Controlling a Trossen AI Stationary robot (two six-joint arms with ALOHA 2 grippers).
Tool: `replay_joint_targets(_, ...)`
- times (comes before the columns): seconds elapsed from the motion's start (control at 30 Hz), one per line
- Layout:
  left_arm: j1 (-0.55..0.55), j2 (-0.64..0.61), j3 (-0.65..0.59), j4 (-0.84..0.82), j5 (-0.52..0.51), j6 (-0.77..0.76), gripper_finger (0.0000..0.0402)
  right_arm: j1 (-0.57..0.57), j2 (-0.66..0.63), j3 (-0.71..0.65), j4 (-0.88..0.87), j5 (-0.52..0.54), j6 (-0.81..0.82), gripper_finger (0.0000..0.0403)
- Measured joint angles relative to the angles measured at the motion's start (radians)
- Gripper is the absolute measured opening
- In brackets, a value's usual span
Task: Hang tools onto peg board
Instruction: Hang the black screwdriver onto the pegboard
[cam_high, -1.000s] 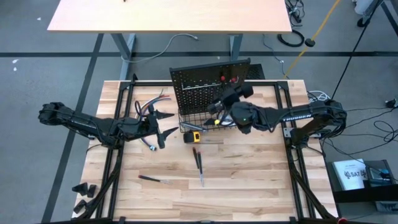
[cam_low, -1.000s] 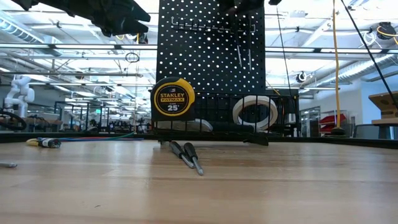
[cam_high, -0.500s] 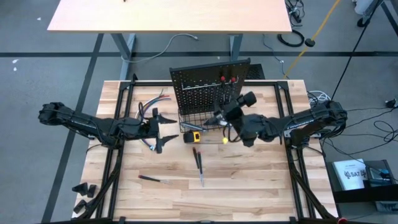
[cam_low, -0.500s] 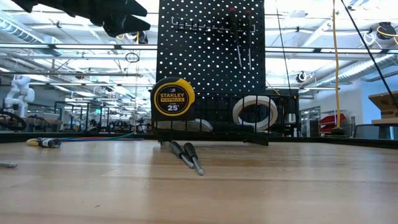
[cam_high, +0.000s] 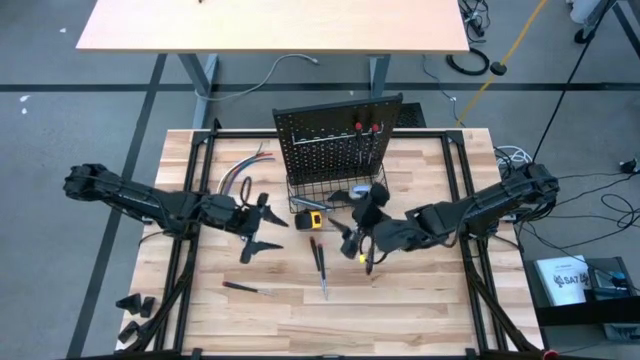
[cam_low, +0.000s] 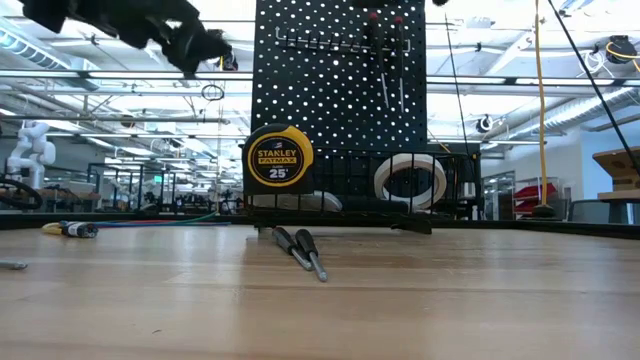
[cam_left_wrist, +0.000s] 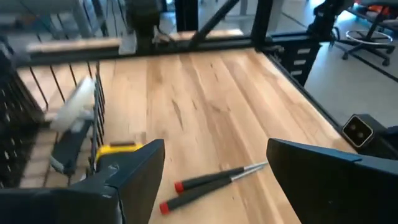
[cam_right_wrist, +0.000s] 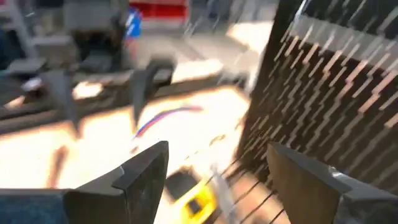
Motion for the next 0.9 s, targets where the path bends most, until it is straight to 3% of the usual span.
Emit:
replay_joint_targets(0.1, -0.011, 0.041, 0.0, -0.006, 0.011, -0.057, 0.029, -0.001, 0.045, 0.0, -0.079, -0.063, 0.159, 0.0265)
replay_joint_targets(0.27, -0.063, 0.103, 0.0, -0.09, 0.016, -0.171, 0.029, -0.002, 0.157, 0.0, -0.077, -0.069, 0.292, 0.0265)
replay_joint_targets(0.6, -0.359, 0.182, 0.0, -0.329, 0.016, -0.525, 0.0289, -0.013, 0.318, 0.0, -0.028, -0.215, 0.33, 0.0265)
replay_joint_targets(0.77, -0.537, 0.235, 0.0, -0.405, 0.011, -0.68, 0.0289, 0.001, 0.341, 0.0, -0.004, -0.216, 0.332, 0.0265)
replay_joint_targets(0.9, -0.63, 0.295, 0.0, -0.424, -0.043, -0.698, 0.0289, 0.013, 0.343, 0.0, 0.016, -0.213, 0.323, 0.0265)
